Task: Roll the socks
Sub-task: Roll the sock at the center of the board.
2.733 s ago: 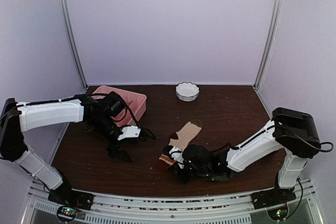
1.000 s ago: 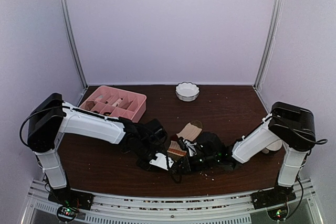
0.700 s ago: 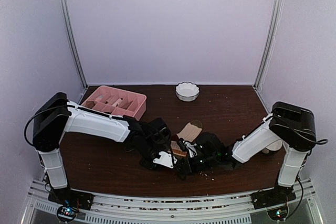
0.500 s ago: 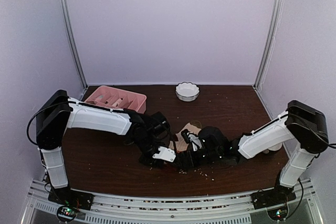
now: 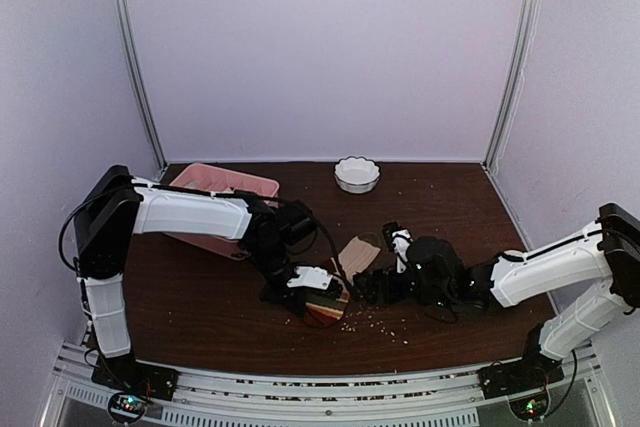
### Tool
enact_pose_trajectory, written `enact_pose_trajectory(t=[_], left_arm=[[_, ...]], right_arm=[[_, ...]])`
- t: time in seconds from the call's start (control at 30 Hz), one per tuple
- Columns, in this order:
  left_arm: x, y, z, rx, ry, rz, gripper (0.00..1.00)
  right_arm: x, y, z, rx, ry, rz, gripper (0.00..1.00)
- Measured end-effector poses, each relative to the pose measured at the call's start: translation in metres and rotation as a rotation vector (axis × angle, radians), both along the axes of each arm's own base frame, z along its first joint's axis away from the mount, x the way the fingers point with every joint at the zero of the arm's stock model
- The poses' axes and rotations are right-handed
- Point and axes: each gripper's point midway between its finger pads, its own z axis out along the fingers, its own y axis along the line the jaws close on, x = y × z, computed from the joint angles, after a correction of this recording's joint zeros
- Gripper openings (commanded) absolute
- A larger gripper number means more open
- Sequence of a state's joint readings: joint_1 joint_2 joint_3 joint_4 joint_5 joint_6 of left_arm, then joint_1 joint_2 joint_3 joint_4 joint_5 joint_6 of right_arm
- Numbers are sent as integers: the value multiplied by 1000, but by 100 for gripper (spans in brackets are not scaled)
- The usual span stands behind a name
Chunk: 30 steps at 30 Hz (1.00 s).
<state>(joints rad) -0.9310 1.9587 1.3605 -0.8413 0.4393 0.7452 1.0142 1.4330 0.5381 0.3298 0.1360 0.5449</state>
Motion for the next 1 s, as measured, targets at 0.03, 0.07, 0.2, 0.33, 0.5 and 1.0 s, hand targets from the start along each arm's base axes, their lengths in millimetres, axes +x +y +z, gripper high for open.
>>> enact_pose_trajectory(t=[0.03, 0.07, 0.2, 0.33, 0.5, 1.0], left_arm=[[-1, 0, 0, 4, 14, 2, 0], [-1, 0, 0, 7, 22, 4, 0], [-3, -1, -4, 26, 66, 11, 0], [-5, -1, -2, 36, 115, 23, 0], [0, -6, 7, 20, 185, 49, 0], [-6, 3, -3, 80, 313, 82, 0]], right_arm=[[1, -1, -2, -8, -4, -2, 100], [1, -1, -4, -14, -9, 3, 100], [-10, 4, -9, -38, -65, 66, 100], [-53, 6, -26, -80, -176, 218, 97], [-94, 23, -39, -187, -275, 391, 93], [-107, 74, -37, -527, -584, 510, 61]])
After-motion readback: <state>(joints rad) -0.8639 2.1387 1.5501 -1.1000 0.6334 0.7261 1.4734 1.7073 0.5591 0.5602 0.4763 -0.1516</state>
